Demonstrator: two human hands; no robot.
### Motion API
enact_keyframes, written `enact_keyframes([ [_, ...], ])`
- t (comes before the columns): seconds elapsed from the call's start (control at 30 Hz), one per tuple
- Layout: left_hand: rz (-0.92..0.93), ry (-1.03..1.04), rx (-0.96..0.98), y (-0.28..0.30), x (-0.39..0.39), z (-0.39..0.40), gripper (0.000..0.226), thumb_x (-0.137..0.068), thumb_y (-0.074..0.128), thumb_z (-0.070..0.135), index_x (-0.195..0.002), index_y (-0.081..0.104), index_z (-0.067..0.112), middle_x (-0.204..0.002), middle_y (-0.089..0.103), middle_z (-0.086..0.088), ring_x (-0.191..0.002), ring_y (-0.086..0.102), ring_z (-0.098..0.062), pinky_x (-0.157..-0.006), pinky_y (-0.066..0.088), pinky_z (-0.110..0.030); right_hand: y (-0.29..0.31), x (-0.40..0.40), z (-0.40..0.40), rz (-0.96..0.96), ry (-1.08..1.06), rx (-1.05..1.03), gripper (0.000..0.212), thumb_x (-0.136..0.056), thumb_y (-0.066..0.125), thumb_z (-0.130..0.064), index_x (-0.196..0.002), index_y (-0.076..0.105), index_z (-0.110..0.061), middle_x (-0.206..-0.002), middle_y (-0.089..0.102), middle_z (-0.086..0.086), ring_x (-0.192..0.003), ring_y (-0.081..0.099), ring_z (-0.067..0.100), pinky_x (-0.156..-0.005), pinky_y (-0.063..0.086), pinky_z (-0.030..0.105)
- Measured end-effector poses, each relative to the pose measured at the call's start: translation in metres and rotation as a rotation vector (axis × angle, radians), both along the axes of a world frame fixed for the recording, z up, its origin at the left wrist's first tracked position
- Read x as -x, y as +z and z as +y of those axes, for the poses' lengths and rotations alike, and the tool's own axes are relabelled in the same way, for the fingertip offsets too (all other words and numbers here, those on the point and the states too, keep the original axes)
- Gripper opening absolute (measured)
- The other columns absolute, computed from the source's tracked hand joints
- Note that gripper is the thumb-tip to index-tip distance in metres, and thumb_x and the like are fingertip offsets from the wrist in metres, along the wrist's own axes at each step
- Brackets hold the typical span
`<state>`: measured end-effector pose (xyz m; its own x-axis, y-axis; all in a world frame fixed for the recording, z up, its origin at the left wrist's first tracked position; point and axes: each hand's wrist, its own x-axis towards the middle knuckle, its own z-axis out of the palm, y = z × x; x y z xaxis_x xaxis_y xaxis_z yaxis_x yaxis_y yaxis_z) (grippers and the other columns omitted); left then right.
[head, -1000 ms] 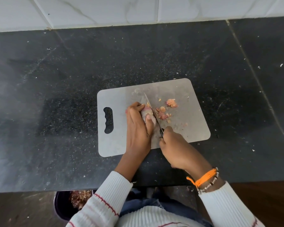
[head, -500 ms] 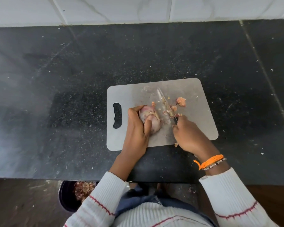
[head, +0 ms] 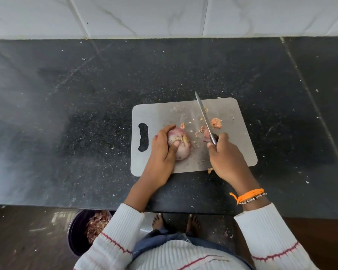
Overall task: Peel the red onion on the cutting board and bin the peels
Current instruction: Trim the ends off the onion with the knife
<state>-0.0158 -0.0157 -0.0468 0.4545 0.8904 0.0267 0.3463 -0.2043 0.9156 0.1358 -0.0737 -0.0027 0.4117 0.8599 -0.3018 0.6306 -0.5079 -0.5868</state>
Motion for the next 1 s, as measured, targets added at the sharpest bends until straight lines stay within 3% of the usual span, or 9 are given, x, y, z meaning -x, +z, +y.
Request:
enact_keyframes([
  [0.13, 0.102, 0.034, 0.012, 0.003, 0.005, 0.003, 0.058, -0.085, 0.04, 0.04, -0.14, 0.033, 0.023, -0.128, 0.043, 0.005, -0.116, 0.033, -0.013, -0.104, 0.026, -0.024, -0.009, 0.0, -0.001, -0.189, 0.029, -0.05, 0.022, -0.098, 0.04, -0.022, -0.112, 0.043, -0.006, -0.099, 0.055, 0.012, -0.08, 0.049, 0.024, -0.063, 0.031, 0.028],
  [0.23, 0.133, 0.019, -0.021, 0.005, 0.006, 0.002, 0.064, -0.085, 0.057, 0.035, -0.142, 0.031, 0.025, -0.126, 0.039, 0.003, -0.116, 0.039, -0.015, -0.103, 0.033, -0.026, -0.014, 0.003, -0.003, -0.227, 0.032, -0.104, 0.026, -0.098, 0.04, -0.021, -0.117, 0.045, -0.005, -0.108, 0.053, 0.013, -0.09, 0.053, 0.026, -0.069, 0.033, 0.03],
  [0.37, 0.014, 0.011, 0.081, 0.015, -0.001, 0.001, 0.072, -0.082, 0.066, 0.007, -0.142, 0.03, 0.023, -0.127, 0.041, 0.001, -0.115, 0.047, -0.014, -0.101, 0.041, -0.026, -0.014, 0.004, -0.005, -0.144, 0.019, -0.146, 0.026, -0.099, 0.037, -0.021, -0.115, 0.051, -0.006, -0.09, 0.054, 0.005, -0.083, 0.051, 0.021, -0.069, 0.036, 0.03],
  [0.43, -0.026, 0.014, 0.132, 0.019, -0.004, 0.004, 0.079, -0.076, 0.071, 0.004, -0.142, 0.029, 0.018, -0.13, 0.038, 0.006, -0.116, 0.047, -0.012, -0.1, 0.043, -0.027, -0.012, 0.003, -0.007, -0.074, -0.009, -0.175, 0.026, -0.1, 0.036, -0.022, -0.11, 0.055, -0.007, -0.076, 0.049, -0.002, -0.072, 0.047, 0.017, -0.061, 0.032, 0.028],
  [0.57, 0.128, -0.014, 0.042, 0.019, -0.012, 0.008, 0.068, -0.074, 0.073, 0.007, -0.134, 0.043, 0.009, -0.136, 0.039, -0.005, -0.121, 0.045, -0.016, -0.101, 0.034, -0.017, -0.007, 0.002, -0.012, 0.091, -0.067, -0.218, 0.014, -0.099, 0.037, -0.022, -0.096, 0.05, -0.021, -0.067, 0.043, -0.011, -0.066, 0.043, 0.011, -0.051, 0.028, 0.016],
  [0.7, 0.082, -0.022, 0.088, 0.016, -0.014, 0.007, 0.058, -0.074, 0.075, 0.011, -0.126, 0.048, 0.017, -0.116, 0.057, 0.001, -0.105, 0.055, -0.013, -0.079, 0.04, -0.003, -0.006, 0.001, -0.015, 0.17, -0.095, -0.234, 0.022, -0.099, 0.039, -0.024, -0.086, 0.052, -0.013, -0.067, 0.047, -0.005, -0.062, 0.044, 0.007, -0.051, 0.032, 0.016],
  [0.8, -0.003, -0.029, 0.125, 0.016, -0.016, 0.005, 0.057, -0.076, 0.071, 0.003, -0.126, 0.046, 0.016, -0.113, 0.055, 0.006, -0.106, 0.055, -0.011, -0.084, 0.044, -0.008, -0.01, 0.0, -0.013, 0.313, -0.177, -0.241, 0.024, -0.096, 0.044, -0.032, -0.086, 0.058, -0.016, -0.071, 0.055, -0.002, -0.069, 0.051, 0.015, -0.061, 0.042, 0.029],
  [0.9, -0.128, -0.018, 0.128, 0.021, -0.018, 0.001, 0.056, -0.075, 0.071, -0.001, -0.123, 0.047, 0.015, -0.116, 0.055, 0.006, -0.104, 0.055, -0.006, -0.087, 0.045, -0.011, -0.011, 0.005, -0.011, 0.522, -0.273, -0.275, 0.019, -0.094, 0.05, -0.036, -0.081, 0.058, -0.023, -0.062, 0.05, -0.012, -0.058, 0.047, 0.005, -0.051, 0.037, 0.02],
  [1.0, -0.347, -0.021, 0.264, 0.03, -0.019, 0.001, 0.059, -0.071, 0.074, -0.003, -0.123, 0.051, 0.016, -0.116, 0.058, 0.005, -0.105, 0.058, -0.012, -0.089, 0.05, -0.023, -0.005, 0.01, -0.01, 0.698, -0.325, -0.361, 0.016, -0.092, 0.054, -0.031, -0.083, 0.06, -0.019, -0.05, 0.045, -0.014, -0.042, 0.041, 0.0, -0.038, 0.031, 0.013],
])
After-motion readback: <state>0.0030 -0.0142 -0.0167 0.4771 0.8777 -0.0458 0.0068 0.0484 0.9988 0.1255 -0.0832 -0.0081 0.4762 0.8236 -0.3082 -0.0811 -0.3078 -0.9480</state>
